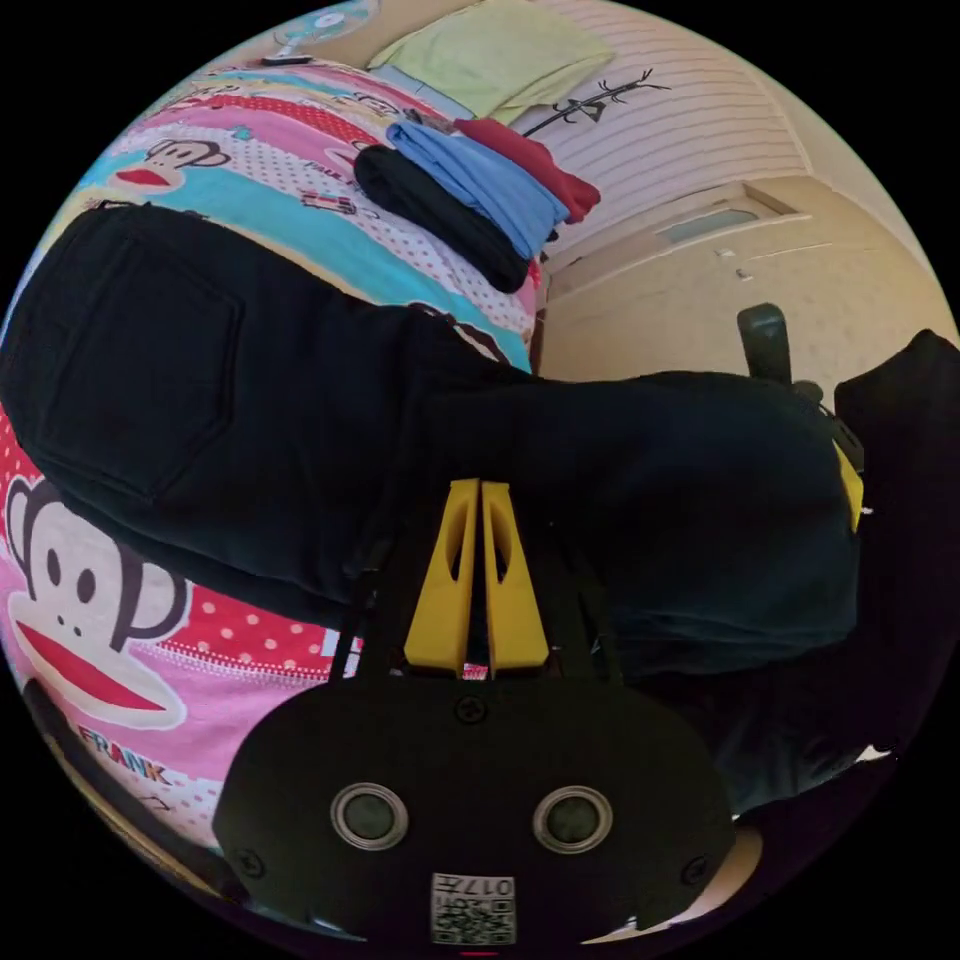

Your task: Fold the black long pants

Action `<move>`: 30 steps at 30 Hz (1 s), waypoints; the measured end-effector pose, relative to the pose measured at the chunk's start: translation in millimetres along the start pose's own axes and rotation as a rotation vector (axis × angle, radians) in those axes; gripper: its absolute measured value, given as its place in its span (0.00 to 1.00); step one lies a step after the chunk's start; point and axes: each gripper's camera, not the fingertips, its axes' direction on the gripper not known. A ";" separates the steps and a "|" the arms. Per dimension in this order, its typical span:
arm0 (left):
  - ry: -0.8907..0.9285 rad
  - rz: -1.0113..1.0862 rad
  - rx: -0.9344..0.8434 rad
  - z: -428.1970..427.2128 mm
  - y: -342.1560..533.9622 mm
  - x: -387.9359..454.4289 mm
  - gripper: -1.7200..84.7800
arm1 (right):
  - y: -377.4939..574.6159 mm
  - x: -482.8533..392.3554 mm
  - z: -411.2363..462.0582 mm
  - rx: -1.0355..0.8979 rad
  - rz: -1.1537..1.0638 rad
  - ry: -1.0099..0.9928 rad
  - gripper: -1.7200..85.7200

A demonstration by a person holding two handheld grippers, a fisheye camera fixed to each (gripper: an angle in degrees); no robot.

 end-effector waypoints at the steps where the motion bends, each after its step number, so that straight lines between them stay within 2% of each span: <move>1: 0.050 0.033 -0.041 15.3 3.4 16.6 0.01 | -2.3 -8.7 2.2 -0.048 0.003 -0.004 0.11; 3: 0.151 0.037 -0.075 36.2 9.2 28.0 0.01 | -12.7 -10.7 3.2 -0.082 0.020 -0.009 0.11; 6: 0.329 -0.191 0.005 44.5 29.1 -13.3 0.01 | -53.2 3.3 -0.7 -0.104 0.035 0.011 0.11; 8: 0.382 -0.467 0.271 9.5 75.7 -70.1 0.01 | -90.5 13.6 -4.0 -0.093 0.021 0.024 0.11; 11: 0.390 -0.650 0.584 -42.6 138.6 -108.9 0.01 | -166.6 43.5 -9.2 -0.036 0.021 0.052 0.14; 15: 0.269 -0.674 0.585 -87.3 153.3 -114.7 0.03 | -238.6 46.0 -10.1 -0.030 -0.050 0.234 0.16; 18: 0.171 -0.660 0.599 -115.8 148.6 -106.5 0.15 | -225.4 12.7 -23.1 0.029 -0.163 0.232 0.19; 20: 0.127 -0.644 0.654 -124.7 143.1 -103.4 0.22 | -205.7 8.6 -30.6 0.074 -0.183 0.331 0.22; 23: 0.160 -0.665 0.705 -110.9 129.6 -114.8 0.27 | -174.5 39.1 -33.6 0.098 -0.110 0.546 0.26; 25: 0.184 -0.708 0.682 -89.8 118.1 -127.8 0.31 | -154.2 88.0 -21.4 0.042 -0.013 0.568 0.29; 27: 0.182 -0.745 0.577 -60.0 104.2 -140.0 0.33 | -138.3 127.0 -0.1 -0.052 0.063 0.640 0.31; 30: 0.114 -0.775 0.610 -49.3 109.2 -132.7 0.31 | -104.3 141.4 13.0 0.012 0.033 0.600 0.31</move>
